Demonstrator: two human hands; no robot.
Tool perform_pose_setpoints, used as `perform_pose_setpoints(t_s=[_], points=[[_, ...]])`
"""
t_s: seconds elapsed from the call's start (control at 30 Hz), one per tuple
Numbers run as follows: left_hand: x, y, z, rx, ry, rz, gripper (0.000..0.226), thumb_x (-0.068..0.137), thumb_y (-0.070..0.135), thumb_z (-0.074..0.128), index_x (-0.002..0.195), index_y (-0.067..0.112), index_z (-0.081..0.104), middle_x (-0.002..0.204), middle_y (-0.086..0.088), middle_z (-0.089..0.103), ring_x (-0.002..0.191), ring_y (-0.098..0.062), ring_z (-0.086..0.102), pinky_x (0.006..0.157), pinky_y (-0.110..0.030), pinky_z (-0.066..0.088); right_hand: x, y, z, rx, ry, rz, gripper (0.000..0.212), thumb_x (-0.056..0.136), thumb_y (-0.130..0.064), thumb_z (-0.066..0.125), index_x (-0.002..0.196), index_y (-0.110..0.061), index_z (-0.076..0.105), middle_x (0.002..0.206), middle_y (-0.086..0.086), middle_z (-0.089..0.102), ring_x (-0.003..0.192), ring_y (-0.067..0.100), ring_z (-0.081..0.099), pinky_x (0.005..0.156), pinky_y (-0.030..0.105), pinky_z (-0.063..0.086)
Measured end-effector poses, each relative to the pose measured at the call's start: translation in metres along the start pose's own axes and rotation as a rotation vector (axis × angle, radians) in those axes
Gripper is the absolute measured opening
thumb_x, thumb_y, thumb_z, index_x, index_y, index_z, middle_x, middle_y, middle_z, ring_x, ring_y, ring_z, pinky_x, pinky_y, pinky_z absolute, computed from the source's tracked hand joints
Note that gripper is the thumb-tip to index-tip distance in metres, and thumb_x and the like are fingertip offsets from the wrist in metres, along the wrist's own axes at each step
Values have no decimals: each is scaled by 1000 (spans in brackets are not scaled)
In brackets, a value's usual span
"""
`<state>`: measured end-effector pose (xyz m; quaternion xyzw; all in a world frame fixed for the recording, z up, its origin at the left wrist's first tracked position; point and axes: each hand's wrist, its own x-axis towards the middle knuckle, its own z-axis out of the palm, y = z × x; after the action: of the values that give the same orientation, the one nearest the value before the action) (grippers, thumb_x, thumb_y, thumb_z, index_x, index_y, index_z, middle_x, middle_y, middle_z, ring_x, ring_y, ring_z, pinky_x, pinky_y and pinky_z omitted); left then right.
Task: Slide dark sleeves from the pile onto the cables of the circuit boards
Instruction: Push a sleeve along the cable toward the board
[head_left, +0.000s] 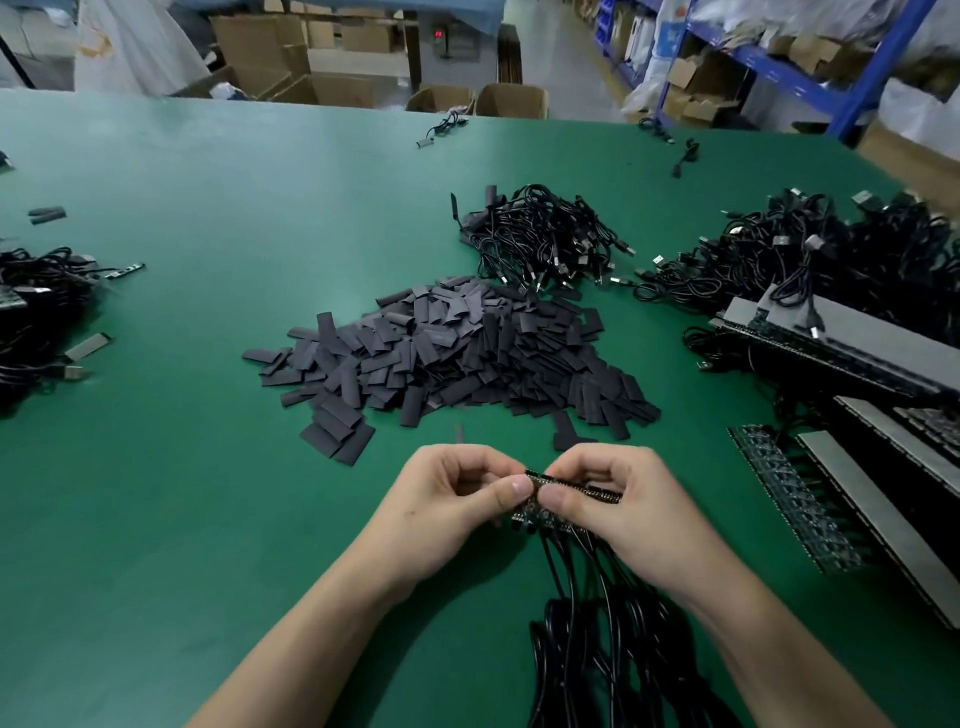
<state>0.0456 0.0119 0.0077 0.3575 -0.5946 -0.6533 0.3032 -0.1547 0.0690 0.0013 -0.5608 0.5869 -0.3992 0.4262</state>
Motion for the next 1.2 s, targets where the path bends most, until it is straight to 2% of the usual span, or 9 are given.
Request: perform_pose_setpoints(t_s=[0.3, 0.53, 0.63, 0.77, 0.9, 0.97, 1.07, 1.13, 1.2], points=[[0, 1, -1, -48, -14, -12, 10, 80, 24, 76, 81, 14, 77, 72, -3, 70, 64, -9, 59, 63, -14, 47, 2, -1, 0, 100, -45, -39, 6, 89, -25, 80, 85, -24, 76, 77, -4, 71, 75, 8, 63, 75, 29, 49], [-2, 3, -2, -159, -36, -40, 9, 82, 20, 75, 83, 12, 79, 72, -6, 70, 60, -8, 60, 60, -14, 48, 2, -6, 4, 200, -54, -76, 10, 84, -35, 81, 87, -25, 79, 83, -1, 76, 80, 8, 69, 76, 19, 52], [-2, 5, -3, -136, -7, -33, 16, 80, 26, 78, 86, 12, 81, 78, -10, 73, 67, -13, 63, 67, -19, 52, 2, -7, 0, 170, -2, -60, 12, 82, -37, 80, 88, -27, 79, 84, -2, 77, 79, 7, 70, 76, 18, 52], [-3, 9, -11, -112, 24, 48, 13, 78, 28, 83, 82, 16, 80, 80, -2, 73, 75, -9, 63, 73, -17, 50, -2, -3, -8, -43, 87, -8, 9, 90, -28, 80, 93, -35, 79, 93, -12, 78, 89, 3, 72, 85, 27, 55], [-5, 11, -11, -94, 17, 164, 2, 81, 20, 78, 79, 20, 79, 77, 5, 71, 72, -4, 62, 71, -13, 47, -8, -14, -2, -326, 167, -242, 24, 91, -53, 66, 109, -40, 75, 113, -29, 67, 119, 3, 60, 97, 12, 41], [-6, 8, -6, -72, 21, 221, 12, 82, 12, 76, 77, 23, 79, 74, 7, 70, 69, -4, 61, 69, -14, 46, -11, -17, 5, -244, 78, -259, 28, 91, -59, 61, 106, -40, 76, 111, -24, 68, 116, 6, 63, 95, 13, 43], [-5, 6, -1, -25, 36, 265, 8, 79, 11, 78, 78, 19, 79, 72, 3, 67, 68, -10, 57, 67, -19, 45, -14, -17, 12, -128, -14, -178, 26, 87, -59, 64, 100, -42, 77, 105, -17, 72, 107, 8, 68, 90, 21, 47], [-6, 8, -4, 0, 48, 293, 5, 80, 17, 81, 81, 21, 79, 74, 5, 69, 69, -10, 59, 68, -21, 46, -13, -19, 11, -60, -48, -148, 24, 87, -57, 65, 94, -37, 78, 99, -11, 77, 99, 8, 71, 91, 28, 50], [-5, 7, -12, 151, 163, 342, 9, 85, 31, 75, 92, 26, 79, 82, 7, 72, 75, -8, 62, 71, -22, 47, -14, -23, 5, 112, -82, -135, 25, 89, -53, 68, 90, -30, 77, 84, -1, 79, 81, 10, 73, 83, 24, 54]])
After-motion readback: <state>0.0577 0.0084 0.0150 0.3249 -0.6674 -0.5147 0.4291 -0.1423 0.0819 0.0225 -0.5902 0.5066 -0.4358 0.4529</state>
